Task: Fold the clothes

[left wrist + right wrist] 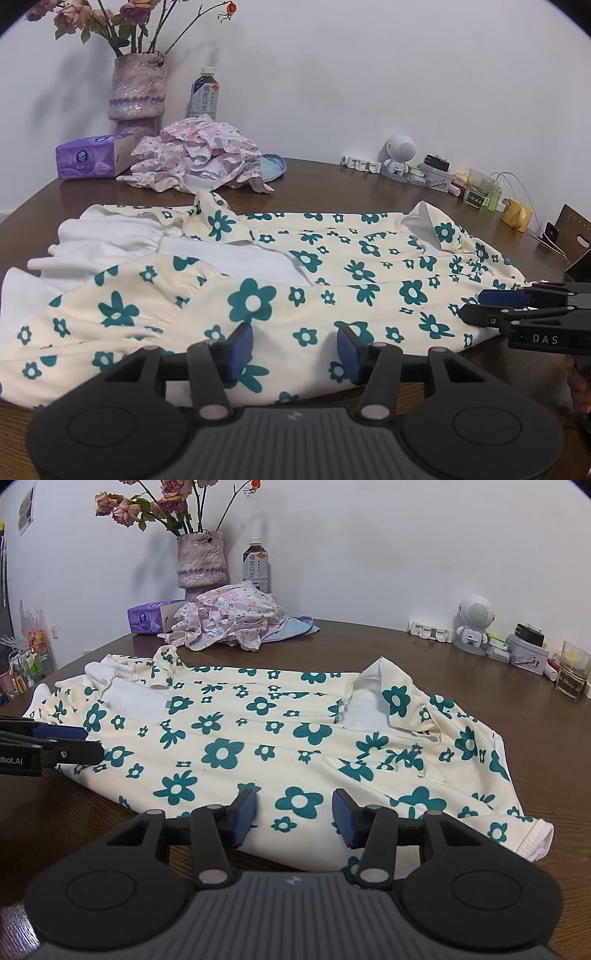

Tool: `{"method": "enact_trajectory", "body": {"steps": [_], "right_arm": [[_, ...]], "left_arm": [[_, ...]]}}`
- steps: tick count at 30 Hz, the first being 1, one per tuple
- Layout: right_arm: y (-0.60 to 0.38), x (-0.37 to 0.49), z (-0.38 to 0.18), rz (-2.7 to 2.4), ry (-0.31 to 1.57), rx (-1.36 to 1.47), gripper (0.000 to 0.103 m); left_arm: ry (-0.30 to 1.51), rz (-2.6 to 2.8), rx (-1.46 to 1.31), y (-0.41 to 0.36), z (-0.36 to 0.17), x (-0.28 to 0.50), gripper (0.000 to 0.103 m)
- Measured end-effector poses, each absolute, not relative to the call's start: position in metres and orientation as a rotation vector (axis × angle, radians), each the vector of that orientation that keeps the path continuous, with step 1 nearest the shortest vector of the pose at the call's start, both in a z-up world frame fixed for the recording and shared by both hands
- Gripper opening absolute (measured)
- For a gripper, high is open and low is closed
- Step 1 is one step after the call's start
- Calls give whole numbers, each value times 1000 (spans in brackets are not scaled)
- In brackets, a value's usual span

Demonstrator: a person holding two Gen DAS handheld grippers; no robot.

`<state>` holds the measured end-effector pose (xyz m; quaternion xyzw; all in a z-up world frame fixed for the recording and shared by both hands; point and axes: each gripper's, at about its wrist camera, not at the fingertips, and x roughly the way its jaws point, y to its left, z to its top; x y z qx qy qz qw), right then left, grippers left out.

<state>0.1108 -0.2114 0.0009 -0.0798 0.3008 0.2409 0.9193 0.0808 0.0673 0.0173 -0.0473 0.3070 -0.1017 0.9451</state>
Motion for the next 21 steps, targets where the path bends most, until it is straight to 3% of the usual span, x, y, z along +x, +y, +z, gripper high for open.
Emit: {"method": "enact_trajectory", "body": {"steps": [21], "right_arm": [[-265,120,5,359,597,-147,44]], "left_arm": [[626,-207,-91,67,17,81,50]]}}
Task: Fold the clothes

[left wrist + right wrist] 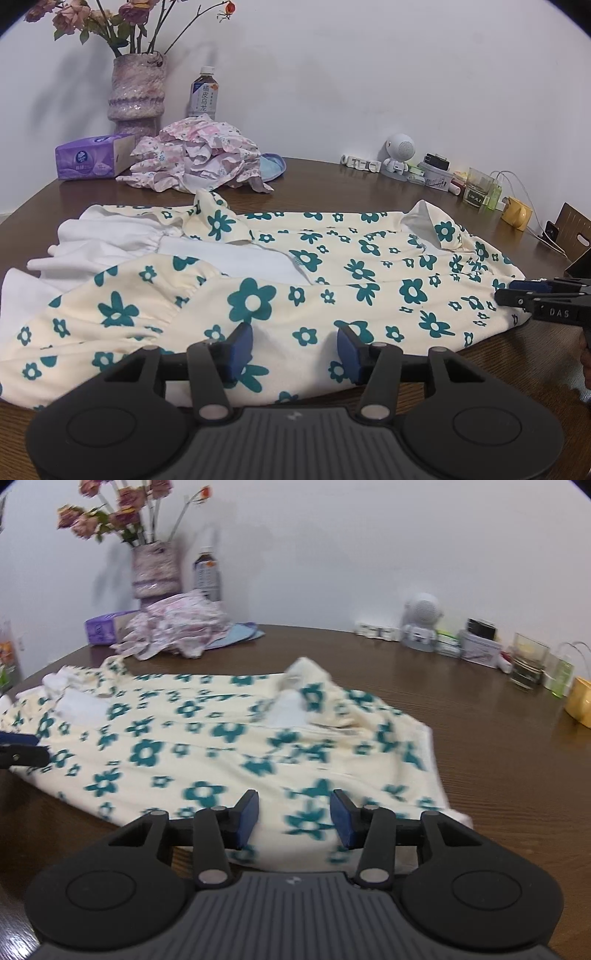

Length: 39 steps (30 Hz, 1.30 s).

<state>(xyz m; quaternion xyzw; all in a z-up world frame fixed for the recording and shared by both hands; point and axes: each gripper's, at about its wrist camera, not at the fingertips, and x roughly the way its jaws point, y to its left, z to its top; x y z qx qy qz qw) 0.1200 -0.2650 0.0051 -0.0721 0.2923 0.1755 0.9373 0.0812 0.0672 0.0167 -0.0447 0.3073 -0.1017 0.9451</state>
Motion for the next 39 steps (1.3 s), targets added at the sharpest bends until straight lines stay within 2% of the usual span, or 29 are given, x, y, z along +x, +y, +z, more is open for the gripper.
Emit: {"method": "enact_trajectory", "body": {"steps": [5,15,28,32,39], "right_arm": [[-282,125,6,346,597,-125,33],[-297,129,10,332,583,-84,27],[-314,137,4,289,614,-83,29],[-319,139,3,289,621,-56,33],[-324,127,18,247,544,-21,34]], "left_arm": [[627,-204,-80,66,16,81,50],[627,-201,-69,63,16,81,50],[627,-202,-71,63,17,81,50],[627,-203,-74,64,17,81,50],[626,-202,-71,64,17,80,50]]}}
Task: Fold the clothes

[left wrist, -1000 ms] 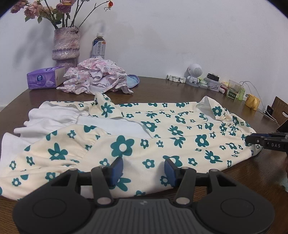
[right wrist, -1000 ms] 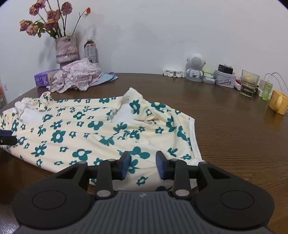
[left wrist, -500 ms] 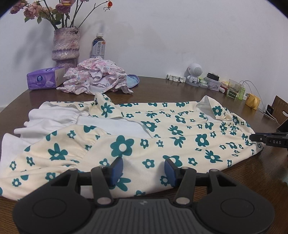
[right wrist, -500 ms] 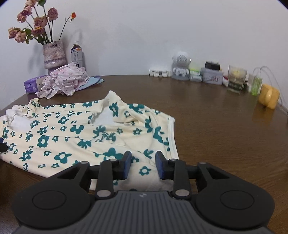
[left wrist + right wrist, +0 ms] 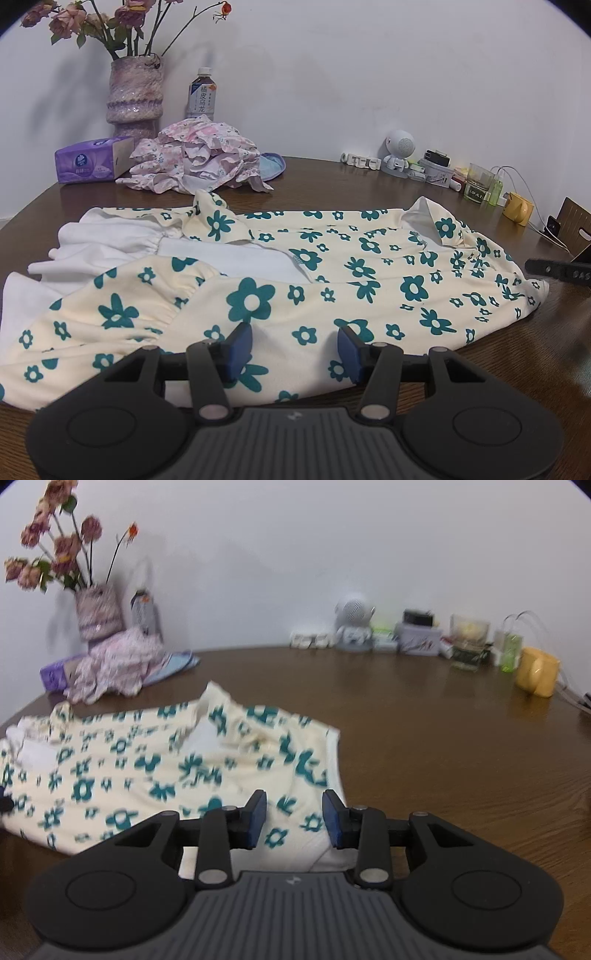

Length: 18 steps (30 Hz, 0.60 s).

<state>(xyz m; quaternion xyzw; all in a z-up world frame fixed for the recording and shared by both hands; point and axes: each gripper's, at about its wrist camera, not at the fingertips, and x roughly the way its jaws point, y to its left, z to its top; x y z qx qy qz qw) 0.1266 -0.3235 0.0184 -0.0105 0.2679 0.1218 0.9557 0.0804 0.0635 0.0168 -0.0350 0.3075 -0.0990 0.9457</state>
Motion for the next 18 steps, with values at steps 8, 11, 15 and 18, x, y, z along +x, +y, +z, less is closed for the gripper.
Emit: {"method": "enact_trajectory", "body": {"steps": [8,11,15,18], "right_arm": [[-276,106,29,441,508,-51,44],[-250,108,20,493,539,-83,45],[-229,109,10,521,579,-123,45],[-223,110,5,508,594,-146,46]], "left_arm": [[626,-199,-66,63,17,80,50],[626,-200,-68,63,16,80,50],[626,-200,-70,63,17,80,50],[625,-200,-70,63,17,80,50]]}}
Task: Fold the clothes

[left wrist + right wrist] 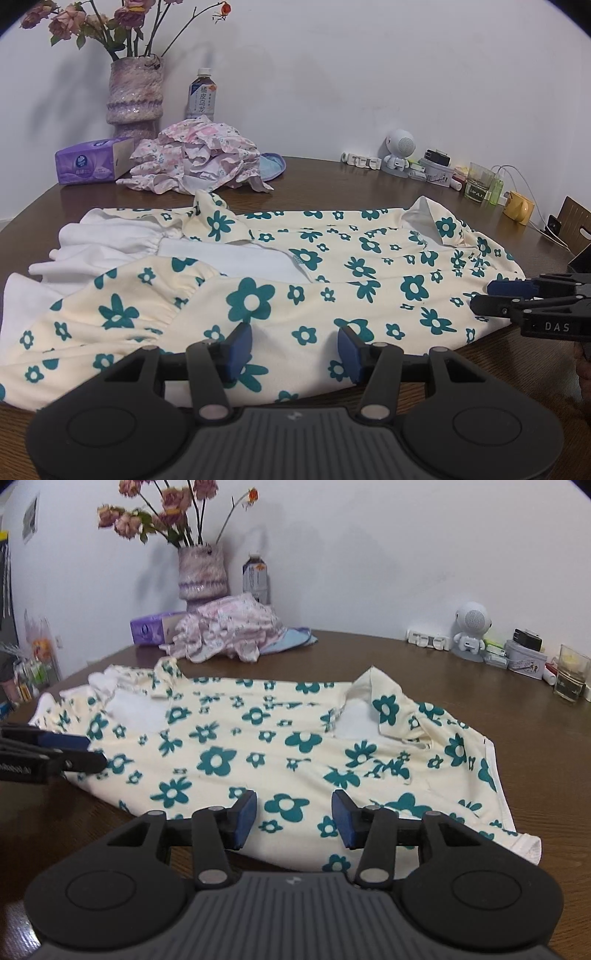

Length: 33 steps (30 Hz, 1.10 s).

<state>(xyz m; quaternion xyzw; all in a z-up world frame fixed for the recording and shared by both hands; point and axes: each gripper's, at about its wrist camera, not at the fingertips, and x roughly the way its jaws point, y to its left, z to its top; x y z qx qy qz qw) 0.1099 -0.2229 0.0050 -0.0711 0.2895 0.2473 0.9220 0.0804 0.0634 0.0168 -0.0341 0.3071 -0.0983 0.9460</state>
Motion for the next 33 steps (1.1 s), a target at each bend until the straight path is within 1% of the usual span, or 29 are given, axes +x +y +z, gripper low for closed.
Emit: {"method": "enact_trajectory", "body": {"steps": [14,23,33], "right_arm": [[-223,113,0,481,618,-164,52],[-223,113,0,479,620,-168,53],[-223,114,-1,474,623,-157,57]], "left_arm": [[625,-199,-67,63,17,80,51],[625,-198,-65,63,17,80,51],[624,-197,-63,62,17,80,51]]}}
